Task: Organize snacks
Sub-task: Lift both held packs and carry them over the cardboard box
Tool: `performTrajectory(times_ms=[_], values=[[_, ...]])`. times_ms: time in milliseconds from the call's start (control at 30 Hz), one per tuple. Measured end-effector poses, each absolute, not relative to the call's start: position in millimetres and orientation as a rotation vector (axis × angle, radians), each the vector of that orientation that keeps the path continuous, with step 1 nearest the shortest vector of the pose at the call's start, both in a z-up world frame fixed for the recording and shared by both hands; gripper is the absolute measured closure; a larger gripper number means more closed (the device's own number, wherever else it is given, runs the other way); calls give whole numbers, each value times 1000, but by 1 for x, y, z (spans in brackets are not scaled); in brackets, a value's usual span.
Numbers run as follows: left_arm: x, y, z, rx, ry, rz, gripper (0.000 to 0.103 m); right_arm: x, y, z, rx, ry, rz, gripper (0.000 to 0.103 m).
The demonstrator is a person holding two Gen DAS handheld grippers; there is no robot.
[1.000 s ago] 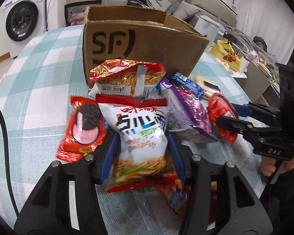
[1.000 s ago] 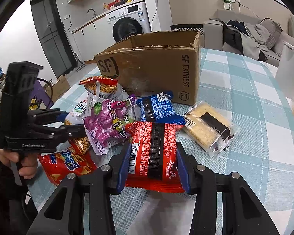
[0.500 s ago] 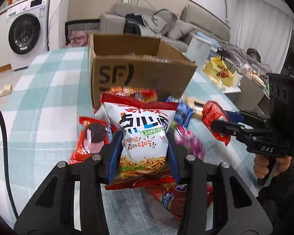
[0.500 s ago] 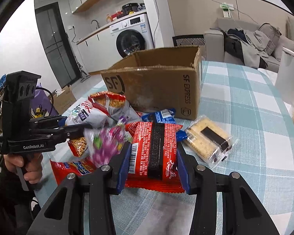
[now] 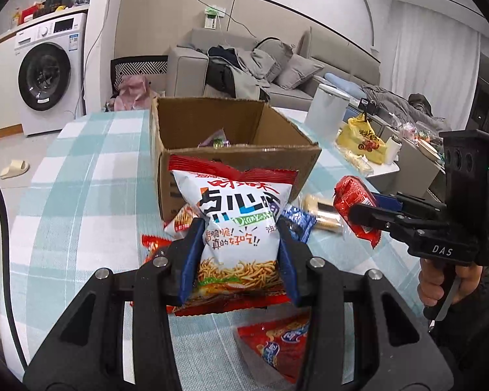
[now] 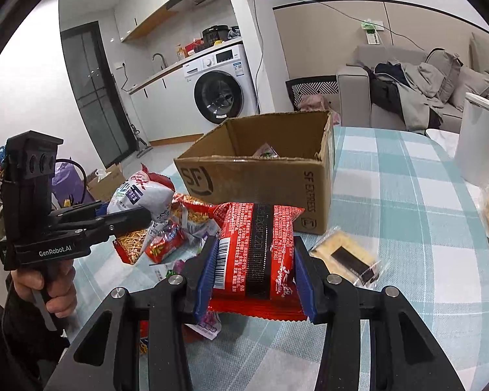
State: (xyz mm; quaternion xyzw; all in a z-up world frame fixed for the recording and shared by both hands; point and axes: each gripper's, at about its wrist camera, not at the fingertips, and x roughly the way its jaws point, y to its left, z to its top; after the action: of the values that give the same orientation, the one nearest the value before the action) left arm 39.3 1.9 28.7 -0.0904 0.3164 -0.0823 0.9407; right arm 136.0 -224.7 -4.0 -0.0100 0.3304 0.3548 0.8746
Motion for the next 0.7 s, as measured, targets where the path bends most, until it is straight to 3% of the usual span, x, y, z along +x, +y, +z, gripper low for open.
performTrajectory(times_ms=[700], values=[[75,6,76,-181,557,-121,63,162,-214,45,36,623,734,59]])
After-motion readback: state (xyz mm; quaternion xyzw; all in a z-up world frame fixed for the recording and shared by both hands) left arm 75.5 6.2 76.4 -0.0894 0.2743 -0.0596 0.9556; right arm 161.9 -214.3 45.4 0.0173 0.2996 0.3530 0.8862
